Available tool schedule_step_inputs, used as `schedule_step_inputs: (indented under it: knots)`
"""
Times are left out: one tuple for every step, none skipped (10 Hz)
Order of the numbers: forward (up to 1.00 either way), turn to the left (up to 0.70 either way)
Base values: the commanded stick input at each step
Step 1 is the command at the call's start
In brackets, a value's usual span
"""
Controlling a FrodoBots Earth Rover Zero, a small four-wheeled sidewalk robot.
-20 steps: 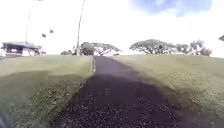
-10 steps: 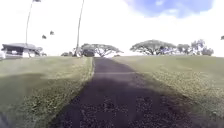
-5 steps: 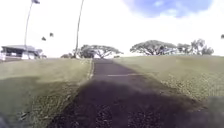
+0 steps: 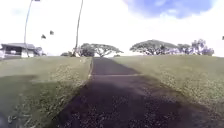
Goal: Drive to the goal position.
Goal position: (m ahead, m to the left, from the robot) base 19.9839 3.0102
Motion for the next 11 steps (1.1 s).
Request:
schedule_step_inputs:
  knots:
    - [0.50, 0.00]
    - [0.50, 0.00]
    - [0.50, 0.00]
    - [0.50, 0.00]
    - [0.50, 0.00]
    - [0.50, 0.00]
    - [0.50, 0.00]
    - [0.50, 0.00]
    - [0.50, 0.00]
    - [0.50, 0.00]
    - [0.50, 0.00]
